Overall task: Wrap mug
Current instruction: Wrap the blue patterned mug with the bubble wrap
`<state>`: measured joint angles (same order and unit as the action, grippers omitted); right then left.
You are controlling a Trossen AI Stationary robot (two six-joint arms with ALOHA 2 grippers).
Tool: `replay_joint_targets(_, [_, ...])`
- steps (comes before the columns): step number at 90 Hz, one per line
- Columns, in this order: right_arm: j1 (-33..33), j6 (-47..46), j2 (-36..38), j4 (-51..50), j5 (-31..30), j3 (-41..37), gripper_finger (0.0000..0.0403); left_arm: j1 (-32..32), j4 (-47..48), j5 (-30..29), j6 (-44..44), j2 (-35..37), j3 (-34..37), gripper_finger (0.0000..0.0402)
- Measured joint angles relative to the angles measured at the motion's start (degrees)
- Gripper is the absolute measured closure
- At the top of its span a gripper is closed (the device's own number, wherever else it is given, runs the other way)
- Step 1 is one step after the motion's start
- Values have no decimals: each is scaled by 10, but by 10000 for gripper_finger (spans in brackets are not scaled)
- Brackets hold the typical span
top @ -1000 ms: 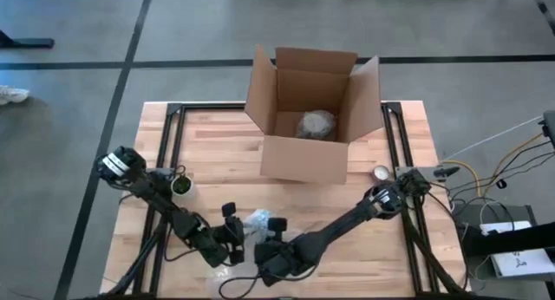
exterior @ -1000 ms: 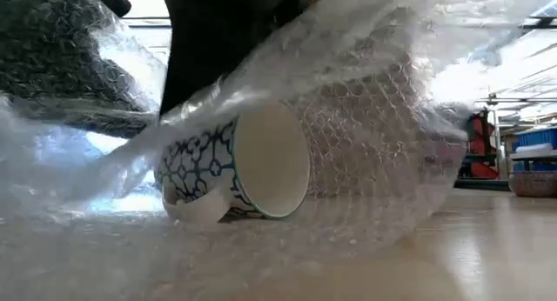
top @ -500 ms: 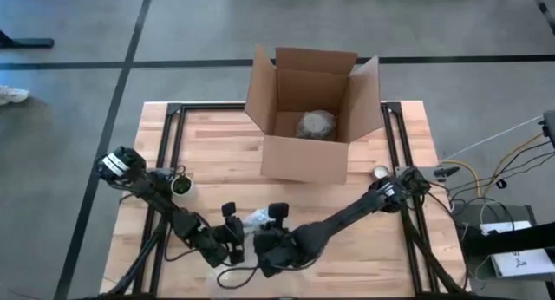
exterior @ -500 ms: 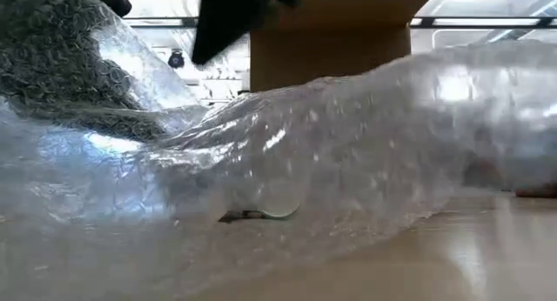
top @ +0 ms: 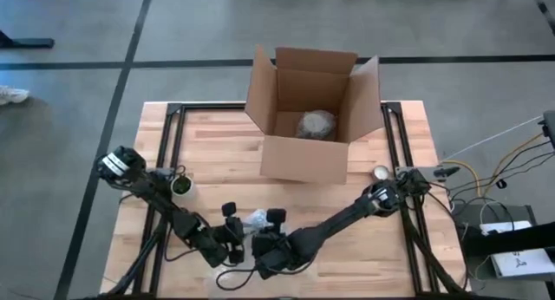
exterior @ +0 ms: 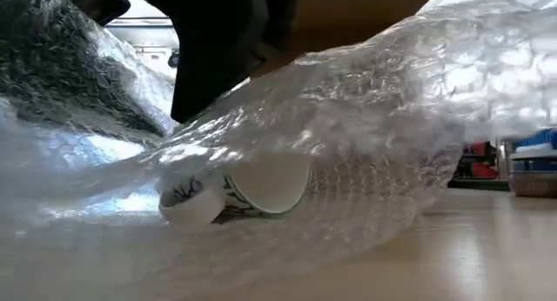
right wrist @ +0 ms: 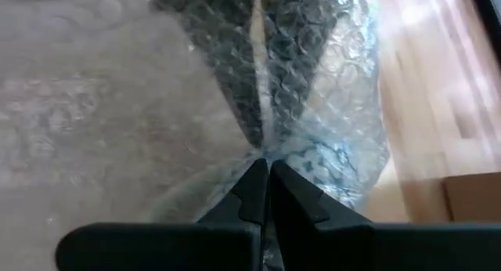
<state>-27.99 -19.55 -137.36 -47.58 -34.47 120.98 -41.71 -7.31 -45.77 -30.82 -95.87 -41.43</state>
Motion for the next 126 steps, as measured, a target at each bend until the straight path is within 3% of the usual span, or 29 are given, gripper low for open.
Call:
replay_joint_targets(20, [-16, 64, 31, -46, -18, 42, 403, 0, 5, 2, 4, 0, 0, 342])
replay_joint_targets(41, [-31, 132, 56, -274, -27, 110, 399, 0, 6, 2, 4, 0, 0, 342])
replay_joint_targets(53, [-29, 127, 59, -361, -1, 106, 361, 0, 6, 0, 4, 0, 0, 342])
replay_joint_targets(73, [-28, 159, 58, -276, 73, 49, 264, 0, 4, -3, 3, 0, 0, 342])
replay_joint_targets(88, [-24, 174, 50, -221, 75, 5, 217, 2, 4, -3, 3, 0, 0, 342])
replay_joint_targets(105, [-14, 196, 50, -111, 75, -20, 193, 7, 1, -6, 3, 0, 0, 342])
replay_joint_targets(126, [6, 189, 45, -36, 69, -45, 203, 11, -3, -6, 3, -3, 0, 342])
